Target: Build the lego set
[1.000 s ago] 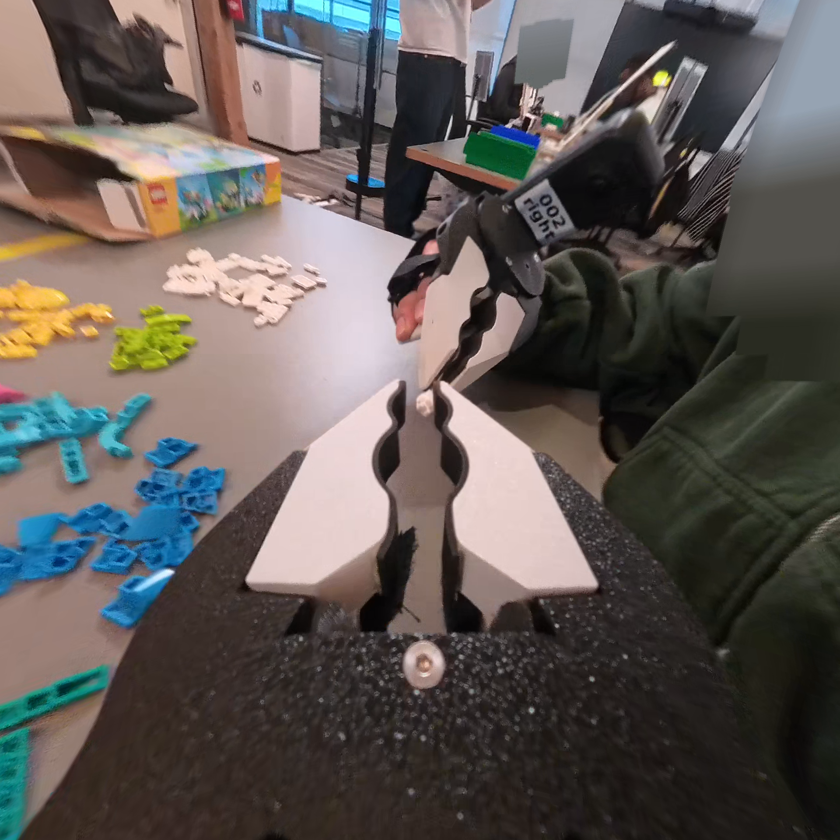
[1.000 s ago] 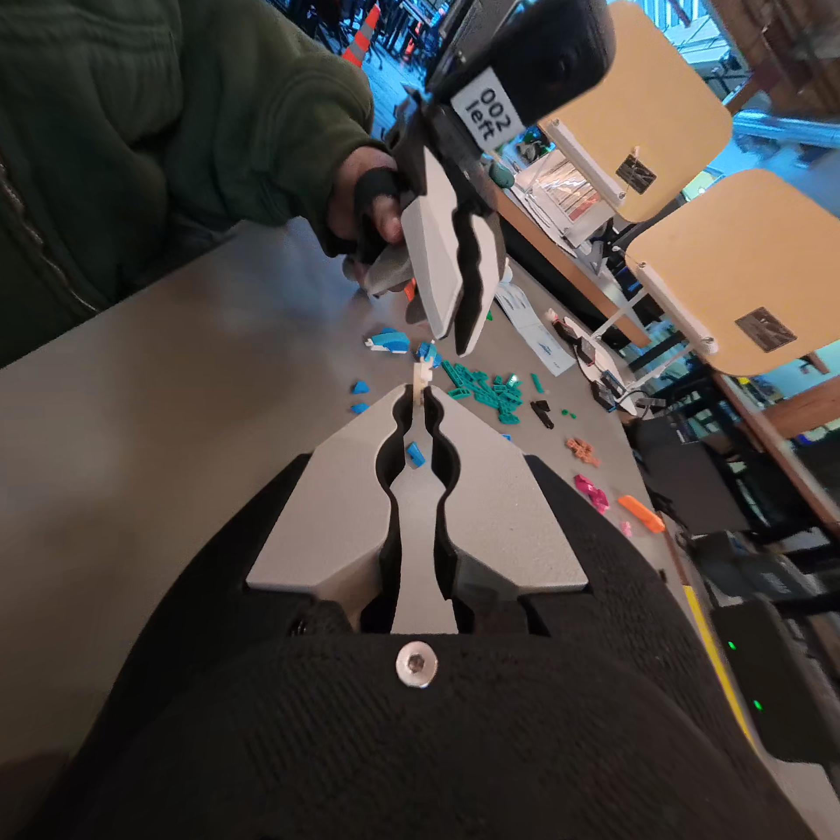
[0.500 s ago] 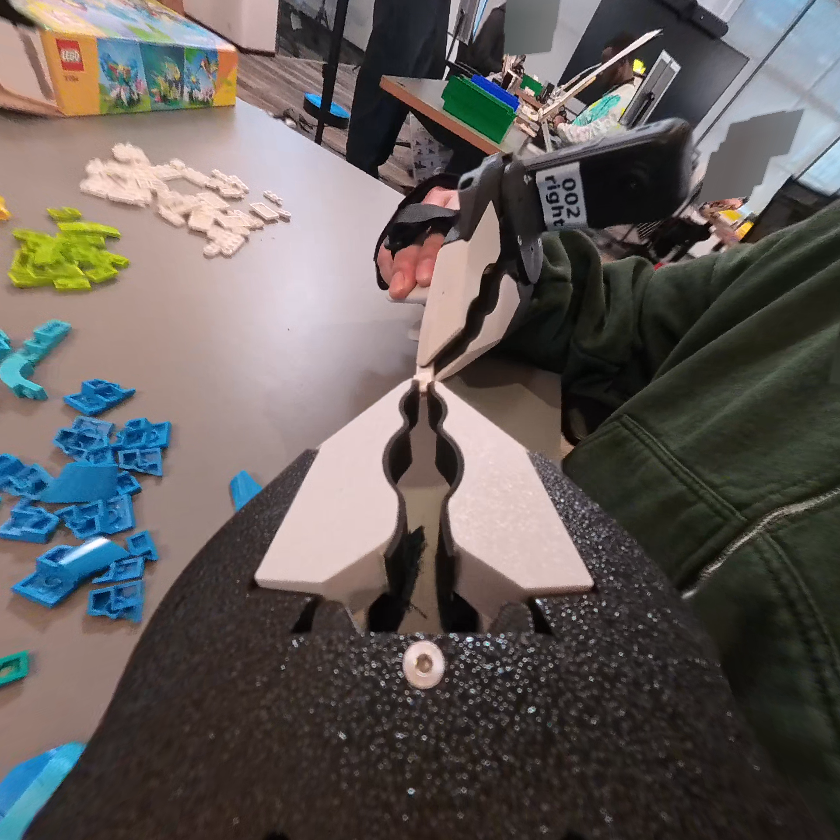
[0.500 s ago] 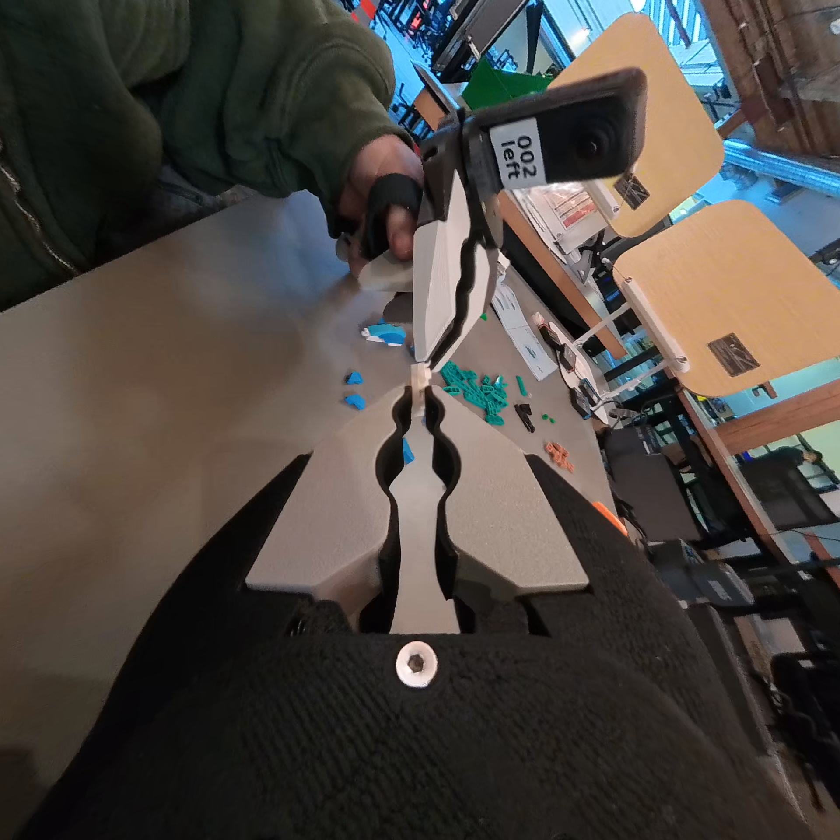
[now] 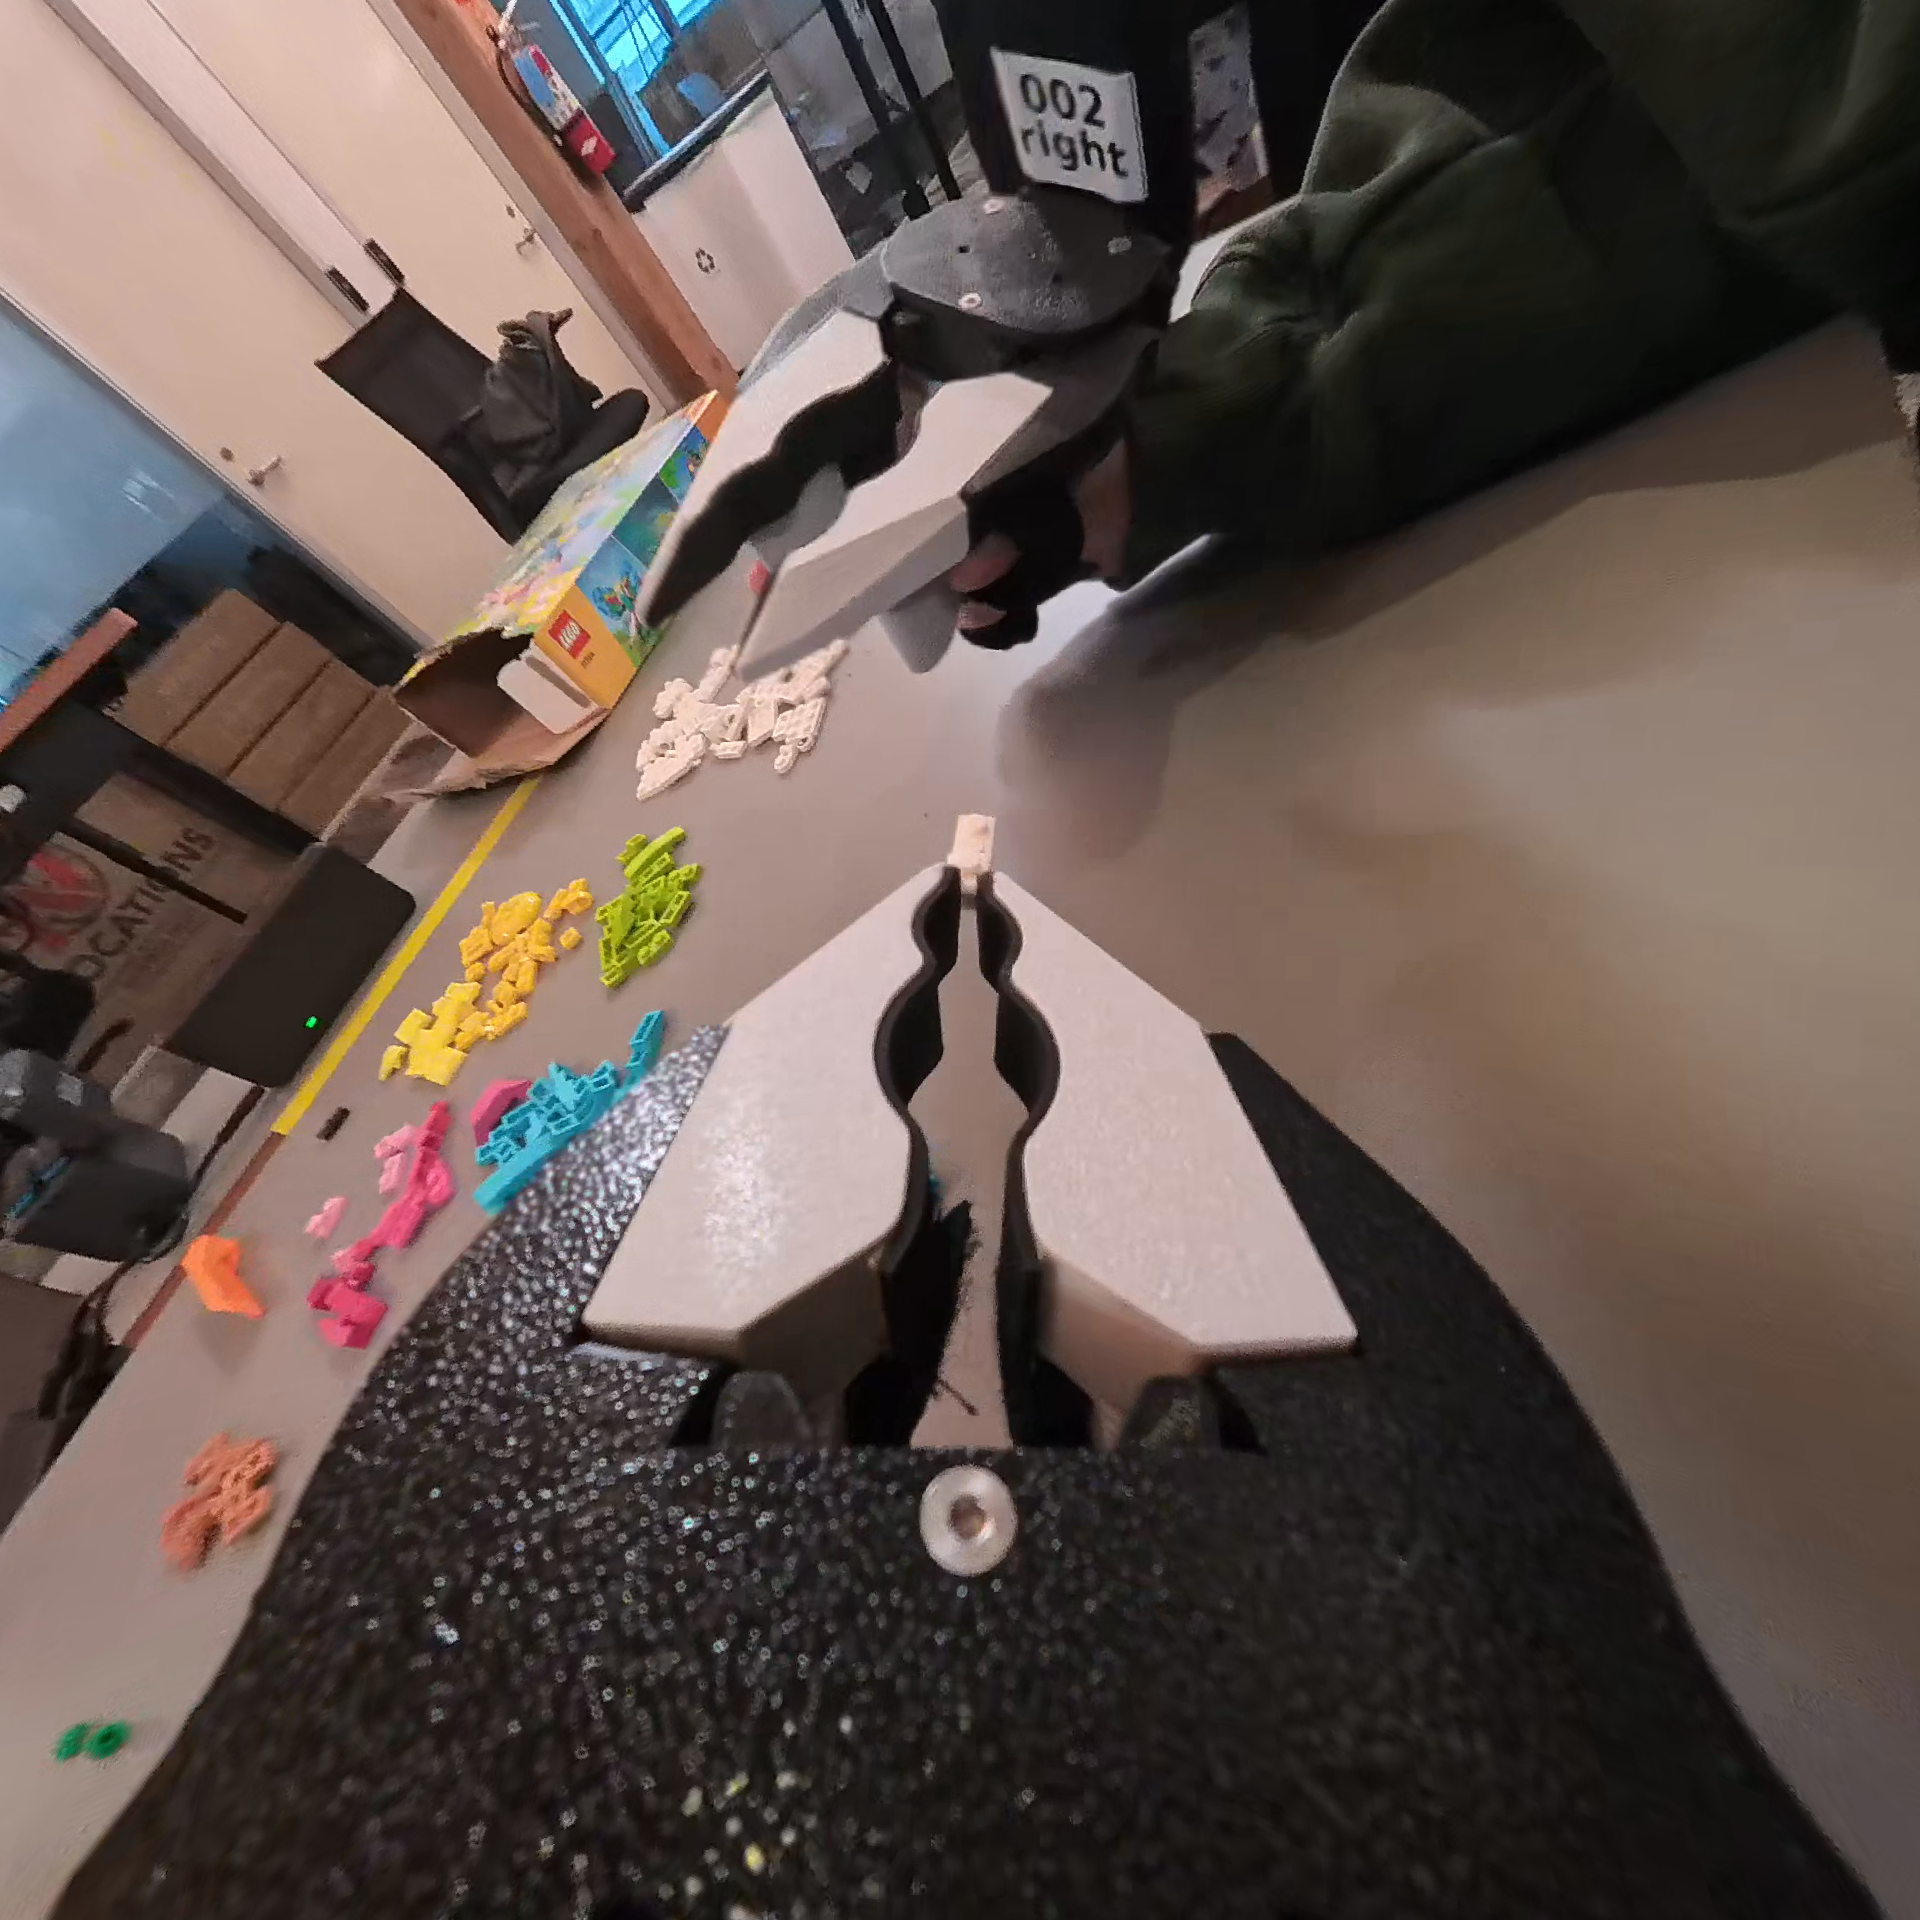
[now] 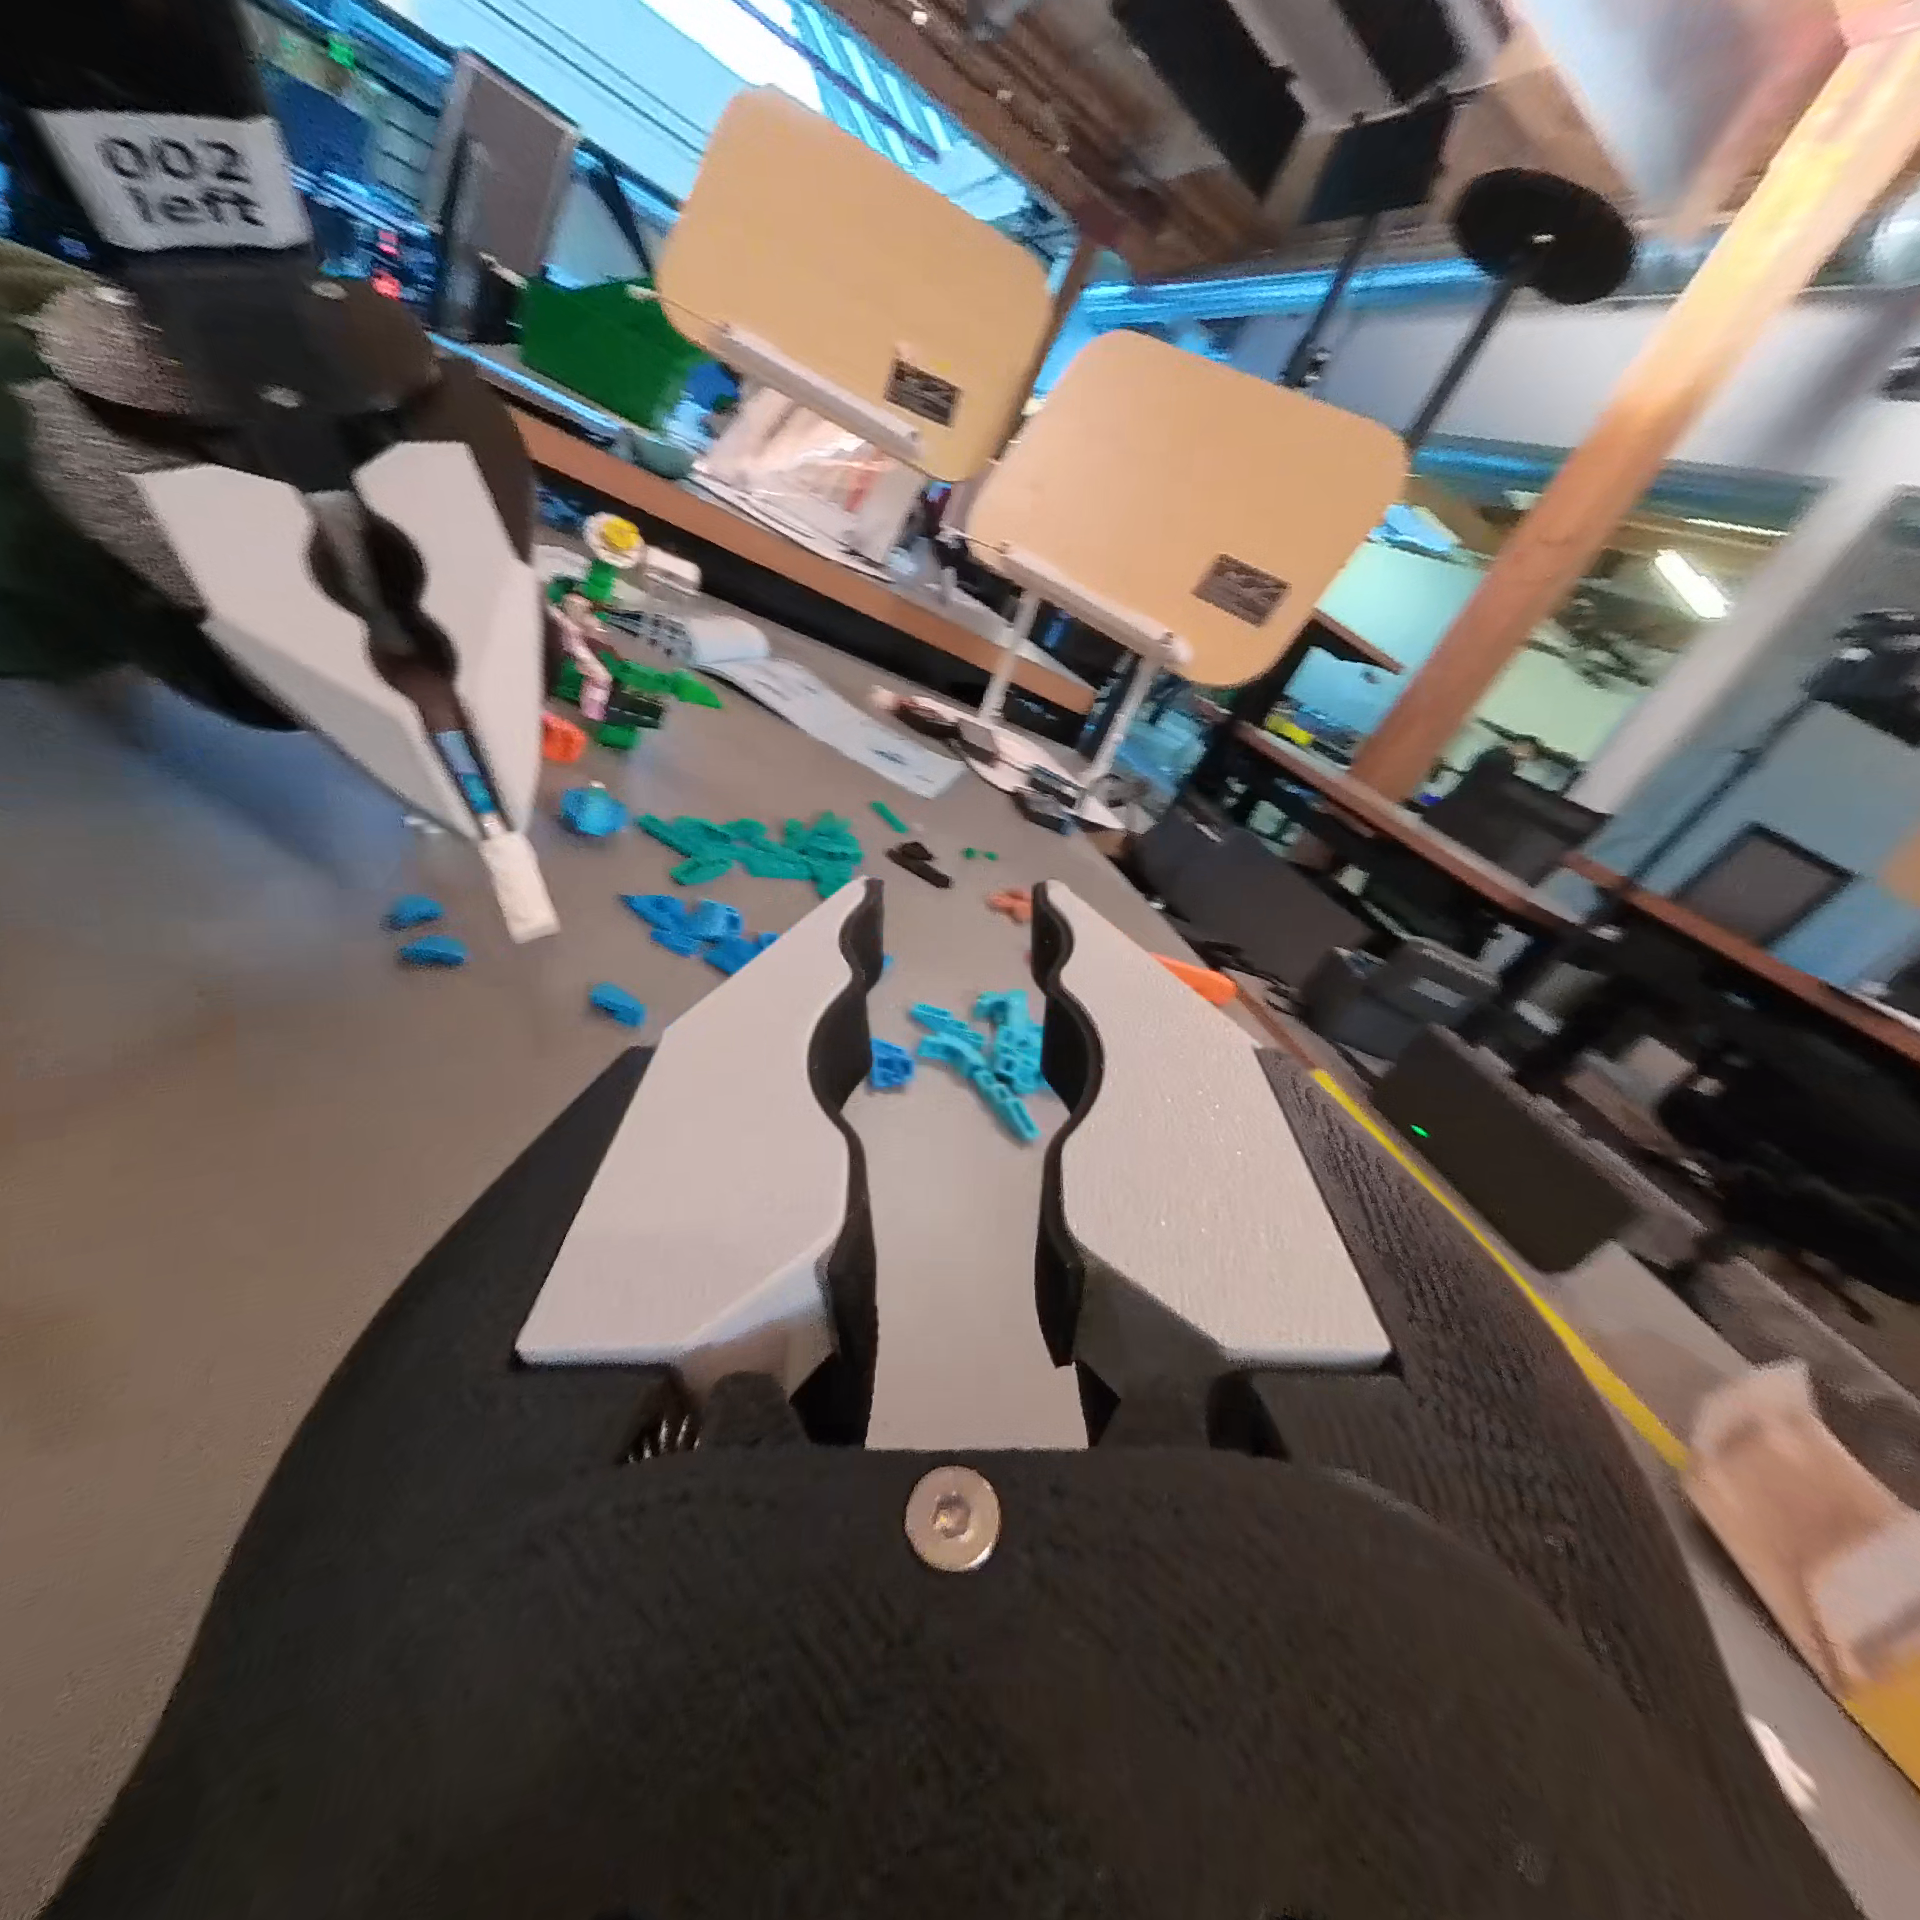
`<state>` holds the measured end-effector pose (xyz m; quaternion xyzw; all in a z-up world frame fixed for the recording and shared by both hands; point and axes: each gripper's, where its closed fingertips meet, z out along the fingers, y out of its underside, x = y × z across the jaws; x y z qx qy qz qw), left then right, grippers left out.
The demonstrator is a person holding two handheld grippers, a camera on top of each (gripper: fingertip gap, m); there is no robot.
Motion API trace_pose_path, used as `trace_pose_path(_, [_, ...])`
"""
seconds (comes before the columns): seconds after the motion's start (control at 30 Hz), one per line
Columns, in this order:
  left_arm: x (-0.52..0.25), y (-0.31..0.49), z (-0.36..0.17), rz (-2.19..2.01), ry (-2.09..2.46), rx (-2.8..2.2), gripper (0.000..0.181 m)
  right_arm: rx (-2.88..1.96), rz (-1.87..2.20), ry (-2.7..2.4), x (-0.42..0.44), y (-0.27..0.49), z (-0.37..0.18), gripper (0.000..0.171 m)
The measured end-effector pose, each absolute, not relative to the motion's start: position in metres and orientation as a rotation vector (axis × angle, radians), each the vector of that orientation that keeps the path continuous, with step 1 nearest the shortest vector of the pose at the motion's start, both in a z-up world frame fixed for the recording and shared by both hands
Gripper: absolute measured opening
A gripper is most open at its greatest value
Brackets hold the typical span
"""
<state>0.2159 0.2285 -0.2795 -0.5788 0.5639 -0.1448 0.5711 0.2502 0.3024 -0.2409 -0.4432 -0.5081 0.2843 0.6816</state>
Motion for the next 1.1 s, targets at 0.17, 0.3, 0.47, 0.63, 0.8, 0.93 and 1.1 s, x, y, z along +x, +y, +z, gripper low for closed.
trace_pose_path(0.17, [0.223,0.243,-0.291,-0.335,1.274,-1.404,0.0,-0.98,0.579,-1.062,0.258,0.313,-0.233,0.025])
trace_pose_path(0.3, [0.221,0.247,-0.292,-0.337,1.242,-1.431,0.0,-0.985,0.537,-1.018,0.264,0.32,-0.23,0.022])
trace_pose_path(0.47, [0.224,0.235,-0.305,-0.434,1.276,-1.512,0.0,-1.001,0.509,-1.004,0.266,0.326,-0.232,0.02])
trace_pose_path(0.63, [0.221,0.239,-0.318,-0.309,1.338,-1.537,0.0,-1.012,0.5,-0.99,0.268,0.329,-0.232,0.018])
trace_pose_path(0.8, [0.219,0.241,-0.316,-0.295,1.322,-1.531,0.0,-1.039,0.55,-0.928,0.274,0.333,-0.228,0.015])
trace_pose_path(0.93, [0.217,0.243,-0.32,-0.28,1.33,-1.538,0.0,-1.046,0.541,-0.899,0.279,0.337,-0.226,0.015])
trace_pose_path(1.1, [0.217,0.242,-0.324,-0.268,1.353,-1.544,0.0,-1.041,0.527,-0.896,0.279,0.337,-0.225,0.014])
